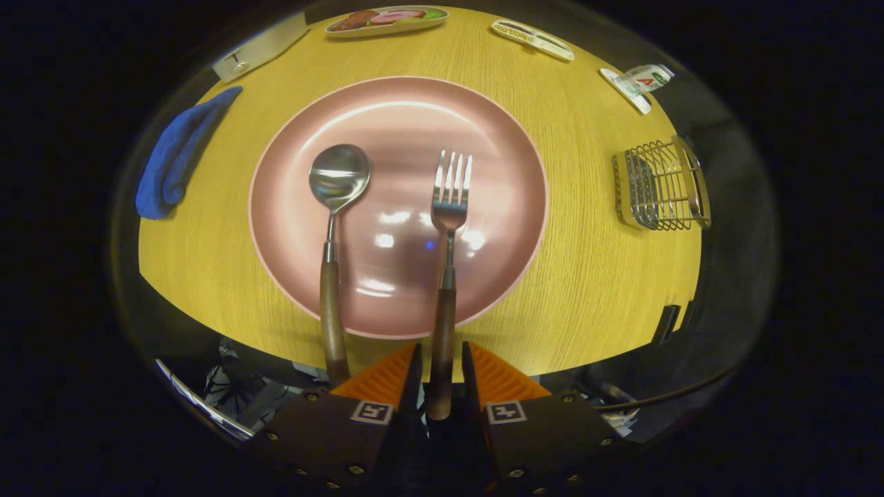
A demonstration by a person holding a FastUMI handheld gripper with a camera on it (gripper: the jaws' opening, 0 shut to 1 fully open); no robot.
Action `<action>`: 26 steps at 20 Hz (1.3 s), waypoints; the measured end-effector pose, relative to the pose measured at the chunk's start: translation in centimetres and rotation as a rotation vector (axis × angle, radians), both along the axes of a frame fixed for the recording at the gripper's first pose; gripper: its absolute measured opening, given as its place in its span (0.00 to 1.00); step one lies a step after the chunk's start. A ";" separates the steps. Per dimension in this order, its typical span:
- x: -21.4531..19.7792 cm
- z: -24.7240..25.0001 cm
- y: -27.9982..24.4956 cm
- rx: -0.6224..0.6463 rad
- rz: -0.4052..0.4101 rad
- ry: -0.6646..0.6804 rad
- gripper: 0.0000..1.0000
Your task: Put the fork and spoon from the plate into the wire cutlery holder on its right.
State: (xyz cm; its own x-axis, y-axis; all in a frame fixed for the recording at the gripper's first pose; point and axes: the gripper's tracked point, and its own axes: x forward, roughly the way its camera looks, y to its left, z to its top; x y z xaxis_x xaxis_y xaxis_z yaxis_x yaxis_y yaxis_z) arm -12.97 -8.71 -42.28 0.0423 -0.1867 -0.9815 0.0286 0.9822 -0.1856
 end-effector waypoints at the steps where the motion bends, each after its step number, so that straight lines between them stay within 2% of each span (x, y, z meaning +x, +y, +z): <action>1: -0.1 0.1 -0.1 -0.007 -0.001 0.011 0.23; 4: -0.1 -0.3 0.2 0.009 0.006 0.006 0.22; 5: 0.2 -0.2 0.5 0.017 0.003 -0.002 0.08; 15: 2.1 2.8 0.4 -0.017 0.003 -0.090 0.08; 21: 3.0 6.2 -0.6 -0.093 0.031 -0.123 0.08; 26: 4.3 9.6 -2.1 -0.128 -0.010 -0.185 0.08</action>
